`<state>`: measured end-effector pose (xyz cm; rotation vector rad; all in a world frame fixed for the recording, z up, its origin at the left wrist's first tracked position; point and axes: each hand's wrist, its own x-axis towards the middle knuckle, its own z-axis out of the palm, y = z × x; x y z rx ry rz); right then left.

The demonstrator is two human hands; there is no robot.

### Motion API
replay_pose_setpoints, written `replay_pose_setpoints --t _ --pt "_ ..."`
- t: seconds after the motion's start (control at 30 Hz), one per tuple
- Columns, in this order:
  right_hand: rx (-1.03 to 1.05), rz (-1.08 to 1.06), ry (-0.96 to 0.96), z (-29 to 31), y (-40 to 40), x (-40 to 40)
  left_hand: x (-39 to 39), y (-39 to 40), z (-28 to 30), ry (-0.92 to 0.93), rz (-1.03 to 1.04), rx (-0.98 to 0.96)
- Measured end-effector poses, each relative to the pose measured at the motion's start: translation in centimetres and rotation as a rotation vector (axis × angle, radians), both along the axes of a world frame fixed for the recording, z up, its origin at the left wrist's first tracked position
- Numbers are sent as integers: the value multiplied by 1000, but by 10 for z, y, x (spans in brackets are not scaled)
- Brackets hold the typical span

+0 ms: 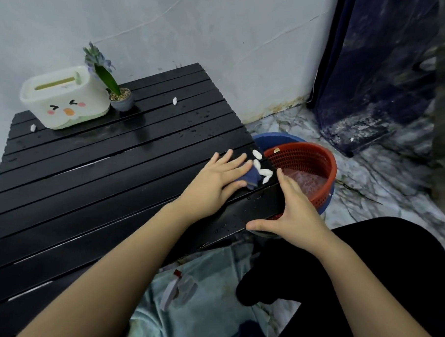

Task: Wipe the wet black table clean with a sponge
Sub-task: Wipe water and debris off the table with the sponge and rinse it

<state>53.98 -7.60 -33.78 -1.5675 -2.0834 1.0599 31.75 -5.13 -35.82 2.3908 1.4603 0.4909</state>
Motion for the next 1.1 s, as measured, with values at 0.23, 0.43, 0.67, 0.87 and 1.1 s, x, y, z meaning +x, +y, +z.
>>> replay_pose_setpoints --t 0.23,0.43,0.67,0.87,1.1 --pt "-39 -21 48 0 1 1 46 48 3 -259 4 -33" --pt "-52 -54 74 -3 1 7 3 11 29 -530 169 -16" --pt "-47 -131 165 -9 -4 5 -28 -57 17 27 -21 1" --pt "-54 -116 190 -9 -2 4 11 -14 4 45 -142 55" --pt "-34 -107 205 -10 -2 5 56 40 1 -178 8 19"
